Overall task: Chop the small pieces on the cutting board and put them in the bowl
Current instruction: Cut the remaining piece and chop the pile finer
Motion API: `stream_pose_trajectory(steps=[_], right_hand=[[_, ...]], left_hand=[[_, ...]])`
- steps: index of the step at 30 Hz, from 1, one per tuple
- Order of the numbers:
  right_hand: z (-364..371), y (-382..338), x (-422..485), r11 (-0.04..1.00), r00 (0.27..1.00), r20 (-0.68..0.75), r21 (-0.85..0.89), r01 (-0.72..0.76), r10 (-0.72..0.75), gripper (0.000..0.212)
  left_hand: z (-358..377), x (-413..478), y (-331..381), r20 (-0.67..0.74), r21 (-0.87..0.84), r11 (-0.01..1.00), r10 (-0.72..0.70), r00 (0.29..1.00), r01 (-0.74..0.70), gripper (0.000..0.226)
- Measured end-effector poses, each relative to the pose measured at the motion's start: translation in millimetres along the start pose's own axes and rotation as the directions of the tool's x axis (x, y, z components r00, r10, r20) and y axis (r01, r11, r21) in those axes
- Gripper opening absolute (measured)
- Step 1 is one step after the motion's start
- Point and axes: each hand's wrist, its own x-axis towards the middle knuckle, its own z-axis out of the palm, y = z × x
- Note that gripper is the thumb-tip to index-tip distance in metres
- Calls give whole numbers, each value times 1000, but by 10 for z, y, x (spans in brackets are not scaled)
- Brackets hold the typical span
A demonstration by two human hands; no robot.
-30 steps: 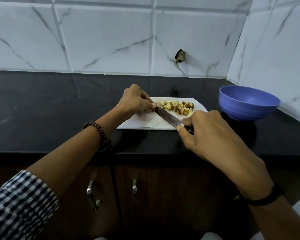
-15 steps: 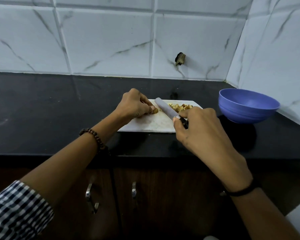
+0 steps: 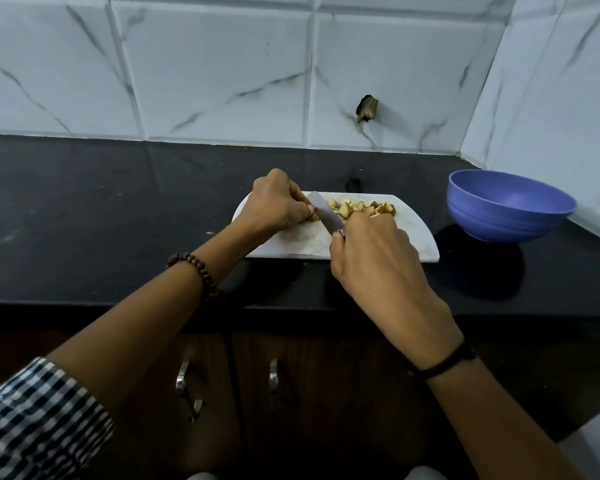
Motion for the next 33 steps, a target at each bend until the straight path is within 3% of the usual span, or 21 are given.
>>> stream_pose_trajectory(steps=[7, 17, 28, 33], right_hand=[[-50, -39, -117, 999, 983, 183, -51, 6, 4, 25], [-226, 21, -287, 995, 969, 247, -101, 21, 4, 23], [-346, 115, -266, 998, 999, -29, -66, -15, 13, 32], [-158, -36, -135, 999, 998, 61, -21, 32, -30, 31]], left_hand=[[22, -3, 12, -15, 64, 998, 24, 1000, -23, 9], [66, -37, 27, -31, 132, 990, 62, 998, -57, 12], [-38, 6, -96, -76, 203, 979, 20, 997, -4, 8], [-180, -34, -161, -121, 189, 982, -1, 993, 24, 10]])
